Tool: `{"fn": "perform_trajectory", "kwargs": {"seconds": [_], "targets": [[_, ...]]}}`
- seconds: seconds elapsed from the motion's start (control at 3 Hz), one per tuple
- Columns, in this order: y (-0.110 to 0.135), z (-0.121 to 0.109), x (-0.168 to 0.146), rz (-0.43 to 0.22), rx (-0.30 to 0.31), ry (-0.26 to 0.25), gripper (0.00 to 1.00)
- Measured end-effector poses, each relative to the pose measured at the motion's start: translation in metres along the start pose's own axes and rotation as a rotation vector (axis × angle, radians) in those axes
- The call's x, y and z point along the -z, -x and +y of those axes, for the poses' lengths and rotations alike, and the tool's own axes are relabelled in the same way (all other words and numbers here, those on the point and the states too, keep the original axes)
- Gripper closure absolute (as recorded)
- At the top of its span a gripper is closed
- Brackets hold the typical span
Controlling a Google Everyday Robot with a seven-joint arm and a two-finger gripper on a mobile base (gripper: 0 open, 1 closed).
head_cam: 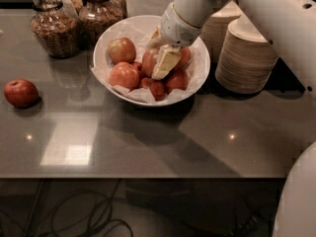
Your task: Pick apple from white bowl
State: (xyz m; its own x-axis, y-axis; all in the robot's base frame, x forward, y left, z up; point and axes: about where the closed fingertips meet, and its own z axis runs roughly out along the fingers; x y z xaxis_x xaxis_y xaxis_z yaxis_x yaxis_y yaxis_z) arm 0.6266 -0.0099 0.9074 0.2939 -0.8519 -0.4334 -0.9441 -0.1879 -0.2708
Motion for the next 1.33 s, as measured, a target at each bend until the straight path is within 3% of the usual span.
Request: {"fn": "perform_trajectory", "kwargs": {"seconds": [0.67,1.0,1.33], "targets": [[0.0,0.0,0.0,0.0,0.0,0.0,1.0],[0.0,0.003,-0.003,-0.012,-0.004,0.008,1.0],[0.008,0.002,0.012,-0.045,0.012,-0.028,1.0]]}}
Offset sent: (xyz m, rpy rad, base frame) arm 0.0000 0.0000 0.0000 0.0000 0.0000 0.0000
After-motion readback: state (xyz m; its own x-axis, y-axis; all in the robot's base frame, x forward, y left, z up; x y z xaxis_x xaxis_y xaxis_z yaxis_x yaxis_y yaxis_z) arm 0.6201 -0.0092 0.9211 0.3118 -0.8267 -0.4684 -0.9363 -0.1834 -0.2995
